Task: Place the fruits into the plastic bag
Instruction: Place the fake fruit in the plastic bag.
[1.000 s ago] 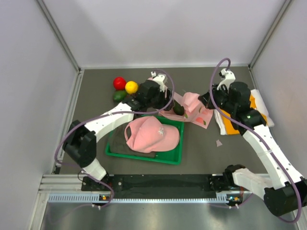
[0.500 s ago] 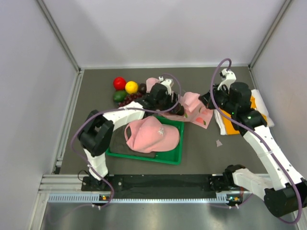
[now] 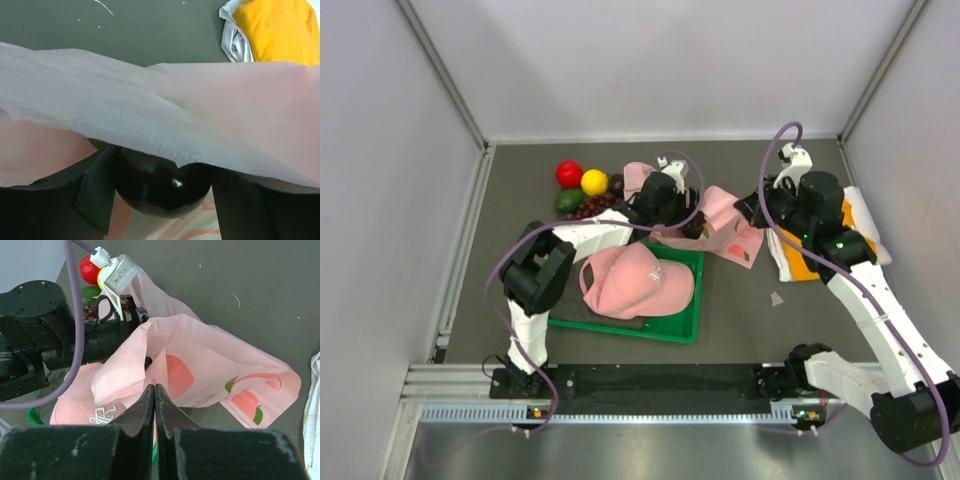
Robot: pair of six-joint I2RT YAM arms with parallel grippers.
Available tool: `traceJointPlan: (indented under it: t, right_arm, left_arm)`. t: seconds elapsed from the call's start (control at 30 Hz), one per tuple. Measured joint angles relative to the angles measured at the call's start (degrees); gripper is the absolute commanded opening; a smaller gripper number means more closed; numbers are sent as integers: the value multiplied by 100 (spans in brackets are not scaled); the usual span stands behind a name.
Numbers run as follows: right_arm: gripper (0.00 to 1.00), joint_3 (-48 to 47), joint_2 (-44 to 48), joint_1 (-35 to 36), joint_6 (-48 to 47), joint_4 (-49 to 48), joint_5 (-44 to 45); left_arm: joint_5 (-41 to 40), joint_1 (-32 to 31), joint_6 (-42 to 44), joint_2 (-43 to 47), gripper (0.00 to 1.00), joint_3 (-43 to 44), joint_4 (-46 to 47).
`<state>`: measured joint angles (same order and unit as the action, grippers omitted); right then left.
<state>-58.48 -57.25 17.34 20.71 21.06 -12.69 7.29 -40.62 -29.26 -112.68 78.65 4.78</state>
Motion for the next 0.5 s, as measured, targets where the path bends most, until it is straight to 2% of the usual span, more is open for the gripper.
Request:
traceJointPlan:
  t: [0.07, 0.2, 0.3, 0.5]
  right_arm:
    - [0, 0, 0, 0, 2, 0, 0]
    - [0, 0, 0, 0, 2, 0, 0]
    - [0, 0, 0, 0, 2, 0, 0]
    - [0, 0, 0, 0, 2, 0, 17]
  left_arm:
    - [0, 0, -9, -2, 81, 0, 9]
    - [-2, 0, -31, 0, 92, 0, 20]
    - [-9, 0, -37, 2, 94, 0, 22]
    - [-48, -2, -17, 57, 92, -59, 22]
